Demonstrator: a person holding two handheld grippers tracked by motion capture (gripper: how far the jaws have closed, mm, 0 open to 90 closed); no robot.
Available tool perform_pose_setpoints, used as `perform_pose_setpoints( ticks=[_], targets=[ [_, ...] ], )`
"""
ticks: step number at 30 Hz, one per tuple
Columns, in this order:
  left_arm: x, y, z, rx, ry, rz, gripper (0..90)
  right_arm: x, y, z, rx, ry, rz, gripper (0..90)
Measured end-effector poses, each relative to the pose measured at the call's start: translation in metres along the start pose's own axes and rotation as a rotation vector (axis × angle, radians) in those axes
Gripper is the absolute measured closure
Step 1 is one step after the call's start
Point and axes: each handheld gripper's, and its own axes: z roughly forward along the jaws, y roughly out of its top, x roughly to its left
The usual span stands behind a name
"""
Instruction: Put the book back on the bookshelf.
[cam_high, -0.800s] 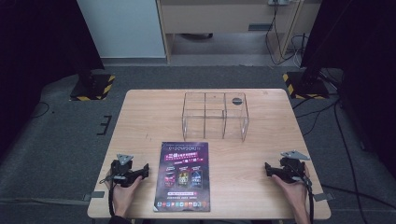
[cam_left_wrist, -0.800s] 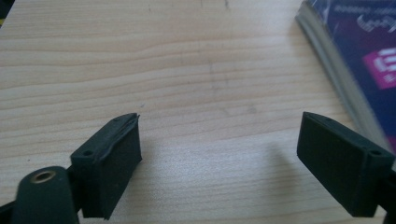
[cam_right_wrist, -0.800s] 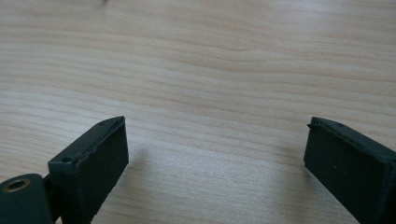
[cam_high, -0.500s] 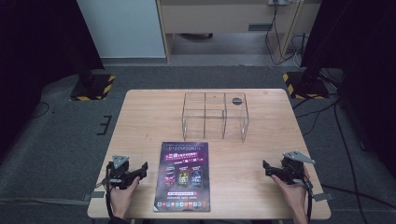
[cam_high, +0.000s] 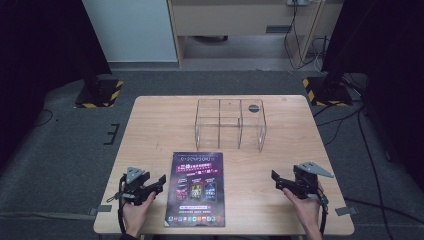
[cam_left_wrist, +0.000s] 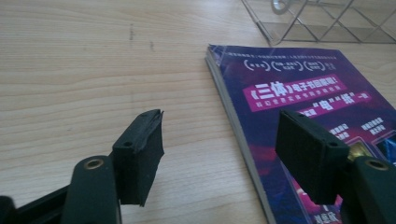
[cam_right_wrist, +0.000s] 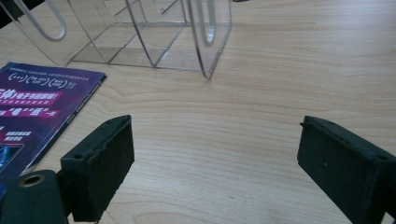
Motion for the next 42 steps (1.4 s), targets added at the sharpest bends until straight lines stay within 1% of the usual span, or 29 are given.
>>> perform_pose_setpoints(
  ticks=[2,5,6,8,10,12,15,16,17,19,21,23,25,28,31,32,33,36,37,38,39,42],
  targets=[
    [-0.003,-0.001,0.002,0.010,-0.012,0.010,34.2,0.005,0.001,0.000,-0.003,-0.001,-0.007,11.1],
    [-0.008,-0.002,0.006,0.027,-0.022,0.019,35.5,0.014,0.003,0.000,-0.002,0.023,-0.016,11.0],
    [-0.009,-0.002,0.007,0.029,-0.025,0.019,36.0,0.017,0.004,0.000,-0.006,0.033,-0.029,10.9],
    [-0.011,-0.003,0.009,0.037,-0.030,0.028,36.5,0.023,0.006,0.001,-0.010,0.045,-0.032,10.5],
    [-0.013,-0.003,0.012,0.045,-0.033,0.033,36.5,0.030,0.007,0.002,-0.024,0.059,-0.054,11.7],
    [-0.015,-0.004,0.014,0.050,-0.038,0.035,37.0,0.038,0.009,0.004,-0.020,0.068,-0.077,11.6],
    [-0.017,-0.005,0.017,0.063,-0.044,0.038,37.1,0.049,0.010,0.008,-0.011,0.083,-0.090,10.9],
    [-0.018,-0.006,0.018,0.064,-0.045,0.038,37.2,0.052,0.011,0.010,-0.007,0.082,-0.103,11.9],
    [-0.018,-0.006,0.019,0.067,-0.049,0.032,37.2,0.056,0.011,0.011,-0.006,0.079,-0.107,13.9],
    [-0.019,-0.008,0.022,0.074,-0.059,0.023,37.4,0.063,0.011,0.015,-0.008,0.086,-0.110,14.7],
    [-0.021,-0.009,0.024,0.084,-0.061,0.029,37.7,0.070,0.011,0.018,0.001,0.086,-0.113,15.3],
    [-0.022,-0.009,0.025,0.083,-0.059,0.028,37.8,0.078,0.011,0.023,0.014,0.097,-0.120,15.1],
    [-0.024,-0.010,0.027,0.091,-0.057,0.039,38.4,0.086,0.011,0.028,0.024,0.117,-0.126,13.9],
    [-0.026,-0.011,0.029,0.097,-0.053,0.038,39.3,0.101,0.009,0.036,0.035,0.131,-0.141,13.0],
    [-0.025,-0.012,0.031,0.106,-0.054,0.035,41.0,0.116,0.005,0.045,0.066,0.143,-0.162,12.7],
    [-0.025,-0.012,0.031,0.106,-0.054,0.035,41.6,0.116,0.005,0.045,0.066,0.143,-0.162,12.7],
    [-0.025,-0.012,0.031,0.107,-0.061,0.026,42.1,0.126,0.001,0.050,0.086,0.161,-0.178,13.0],
    [-0.025,-0.013,0.032,0.110,-0.071,0.024,43.1,0.136,-0.003,0.057,0.108,0.184,-0.192,14.5],
    [-0.025,-0.013,0.033,0.109,-0.082,0.017,43.0,0.139,-0.004,0.059,0.119,0.195,-0.200,16.8],
    [-0.025,-0.013,0.033,0.109,-0.082,0.017,43.0,0.139,-0.004,0.059,0.119,0.195,-0.200,16.8],
    [-0.025,-0.014,0.033,0.112,-0.089,0.006,43.1,0.145,-0.008,0.063,0.138,0.212,-0.199,17.7],
    [-0.026,-0.015,0.035,0.115,-0.088,0.007,43.9,0.150,-0.011,0.067,0.153,0.227,-0.185,18.3]
  ],
)
